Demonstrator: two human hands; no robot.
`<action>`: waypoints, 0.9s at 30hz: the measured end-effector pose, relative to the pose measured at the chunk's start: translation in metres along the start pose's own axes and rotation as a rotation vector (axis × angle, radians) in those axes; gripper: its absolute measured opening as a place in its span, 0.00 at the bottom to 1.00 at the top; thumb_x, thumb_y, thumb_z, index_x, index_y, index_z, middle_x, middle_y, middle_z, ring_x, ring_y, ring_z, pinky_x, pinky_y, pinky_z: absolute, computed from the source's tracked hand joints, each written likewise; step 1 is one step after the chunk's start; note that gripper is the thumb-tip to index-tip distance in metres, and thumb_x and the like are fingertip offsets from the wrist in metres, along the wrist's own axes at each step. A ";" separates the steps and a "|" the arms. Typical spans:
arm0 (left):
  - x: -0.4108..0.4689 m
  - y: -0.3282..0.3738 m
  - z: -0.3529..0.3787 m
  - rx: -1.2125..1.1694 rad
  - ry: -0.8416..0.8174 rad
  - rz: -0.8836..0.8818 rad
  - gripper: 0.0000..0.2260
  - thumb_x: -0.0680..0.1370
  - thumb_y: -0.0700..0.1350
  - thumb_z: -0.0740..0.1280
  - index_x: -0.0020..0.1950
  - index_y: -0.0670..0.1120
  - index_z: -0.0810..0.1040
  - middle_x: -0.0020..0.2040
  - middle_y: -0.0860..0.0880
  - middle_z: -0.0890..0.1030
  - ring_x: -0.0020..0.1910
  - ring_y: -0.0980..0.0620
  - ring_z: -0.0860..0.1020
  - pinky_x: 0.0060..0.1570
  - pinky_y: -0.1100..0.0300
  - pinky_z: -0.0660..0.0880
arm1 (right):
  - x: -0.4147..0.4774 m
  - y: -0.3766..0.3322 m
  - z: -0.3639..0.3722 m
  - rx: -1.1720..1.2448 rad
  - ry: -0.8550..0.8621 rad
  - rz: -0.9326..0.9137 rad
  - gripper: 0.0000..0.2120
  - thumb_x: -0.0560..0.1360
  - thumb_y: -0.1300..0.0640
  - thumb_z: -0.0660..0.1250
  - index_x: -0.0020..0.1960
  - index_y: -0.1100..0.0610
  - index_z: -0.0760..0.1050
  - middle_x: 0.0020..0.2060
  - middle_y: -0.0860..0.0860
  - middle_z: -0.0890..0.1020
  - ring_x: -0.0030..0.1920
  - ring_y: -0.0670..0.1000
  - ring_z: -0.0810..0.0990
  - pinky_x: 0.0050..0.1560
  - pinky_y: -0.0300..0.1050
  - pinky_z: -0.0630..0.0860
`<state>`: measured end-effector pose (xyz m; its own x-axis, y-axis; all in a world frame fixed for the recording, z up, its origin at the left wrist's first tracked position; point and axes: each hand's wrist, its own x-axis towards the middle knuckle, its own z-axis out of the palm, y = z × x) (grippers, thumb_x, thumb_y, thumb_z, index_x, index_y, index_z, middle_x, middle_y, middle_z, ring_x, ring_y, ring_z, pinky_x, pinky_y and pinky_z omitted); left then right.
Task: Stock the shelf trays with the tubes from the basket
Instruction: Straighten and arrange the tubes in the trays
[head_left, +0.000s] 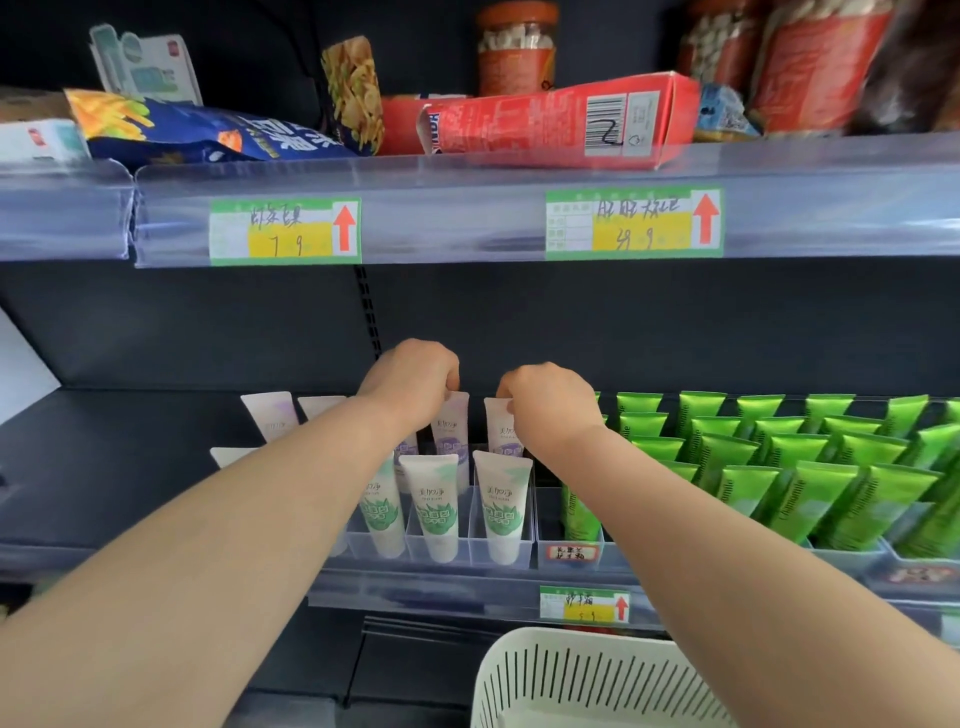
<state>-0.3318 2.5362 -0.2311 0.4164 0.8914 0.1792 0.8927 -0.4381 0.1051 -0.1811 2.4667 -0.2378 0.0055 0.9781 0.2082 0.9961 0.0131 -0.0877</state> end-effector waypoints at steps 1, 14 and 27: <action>0.000 0.001 0.001 0.000 0.009 0.002 0.08 0.76 0.39 0.65 0.48 0.50 0.81 0.49 0.48 0.79 0.47 0.46 0.78 0.48 0.52 0.77 | 0.001 0.000 0.001 -0.002 -0.005 -0.001 0.15 0.75 0.65 0.63 0.59 0.53 0.76 0.49 0.53 0.81 0.50 0.55 0.79 0.43 0.44 0.66; 0.000 0.006 0.008 -0.008 0.017 -0.022 0.10 0.75 0.36 0.63 0.48 0.48 0.81 0.48 0.47 0.80 0.46 0.45 0.78 0.46 0.51 0.78 | 0.001 0.001 0.011 -0.010 0.016 0.000 0.17 0.73 0.66 0.63 0.59 0.52 0.74 0.49 0.52 0.80 0.53 0.55 0.77 0.54 0.48 0.67; -0.013 -0.054 -0.017 -0.046 0.040 -0.145 0.12 0.77 0.39 0.67 0.60 0.47 0.80 0.59 0.46 0.80 0.57 0.45 0.77 0.56 0.51 0.76 | 0.020 -0.050 0.014 0.057 0.093 -0.166 0.17 0.74 0.63 0.64 0.62 0.52 0.74 0.55 0.51 0.78 0.57 0.54 0.74 0.52 0.48 0.67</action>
<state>-0.3882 2.5463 -0.2223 0.2760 0.9407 0.1974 0.9337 -0.3112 0.1772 -0.2325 2.4890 -0.2431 -0.1476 0.9383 0.3128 0.9773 0.1869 -0.0994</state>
